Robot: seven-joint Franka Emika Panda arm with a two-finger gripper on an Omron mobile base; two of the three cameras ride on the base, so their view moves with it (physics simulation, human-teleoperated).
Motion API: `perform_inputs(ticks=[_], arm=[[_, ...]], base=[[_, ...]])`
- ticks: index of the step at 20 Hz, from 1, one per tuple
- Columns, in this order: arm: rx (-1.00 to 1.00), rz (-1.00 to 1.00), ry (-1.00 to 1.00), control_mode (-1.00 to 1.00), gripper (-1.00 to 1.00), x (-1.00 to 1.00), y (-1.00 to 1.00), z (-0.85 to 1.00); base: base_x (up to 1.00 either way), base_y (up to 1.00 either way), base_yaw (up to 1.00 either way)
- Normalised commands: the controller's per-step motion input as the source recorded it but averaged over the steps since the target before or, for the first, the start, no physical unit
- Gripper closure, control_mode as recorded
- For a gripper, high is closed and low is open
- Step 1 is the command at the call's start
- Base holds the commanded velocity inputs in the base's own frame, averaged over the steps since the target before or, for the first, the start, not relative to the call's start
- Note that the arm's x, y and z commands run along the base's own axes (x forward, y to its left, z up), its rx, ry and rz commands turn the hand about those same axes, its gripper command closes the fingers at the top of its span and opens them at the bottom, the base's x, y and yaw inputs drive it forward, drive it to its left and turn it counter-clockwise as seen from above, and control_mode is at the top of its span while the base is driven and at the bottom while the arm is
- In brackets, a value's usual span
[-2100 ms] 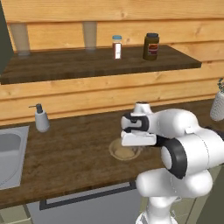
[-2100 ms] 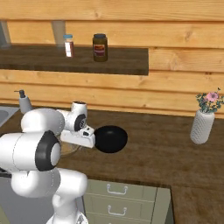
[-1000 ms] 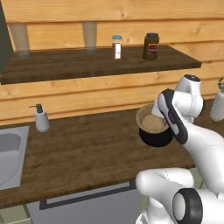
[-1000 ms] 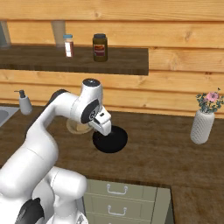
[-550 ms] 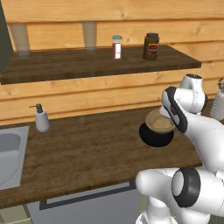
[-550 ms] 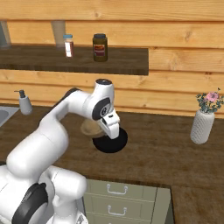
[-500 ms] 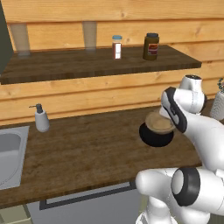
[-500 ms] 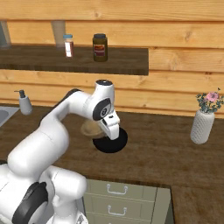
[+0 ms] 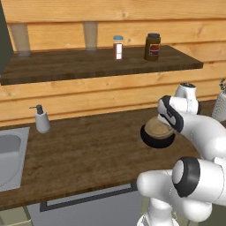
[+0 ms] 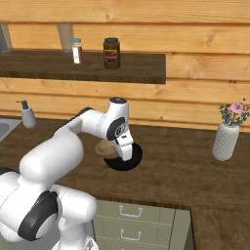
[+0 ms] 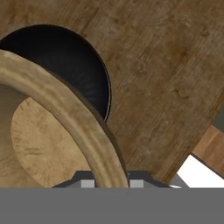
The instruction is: Pick up the bowls on the counter and stack them on top of one another in the open cabinet. Place the smaller bowl on top of the larger bowl.
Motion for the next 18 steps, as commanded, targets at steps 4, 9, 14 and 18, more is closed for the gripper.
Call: perform_inputs(ticks=[4,9,14,18], arm=[[0.0,-0.05,0.0,-1.0,1.0,0.41,0.0,-0.03],[0.0,-0.03,0.0,-1.0,1.0,0.27,0.0,-0.23],[0.0,-0.04,0.0,-1.0,1.0,0.02,-0.02,-0.42],[0.0,-0.04,0.0,-1.0,1.0,0.0,-0.03,-0.27]], base=[[0.0,0.0,0.0],[0.0,0.0,0.0],[0.0,0.0,0.0],[0.0,0.0,0.0]])
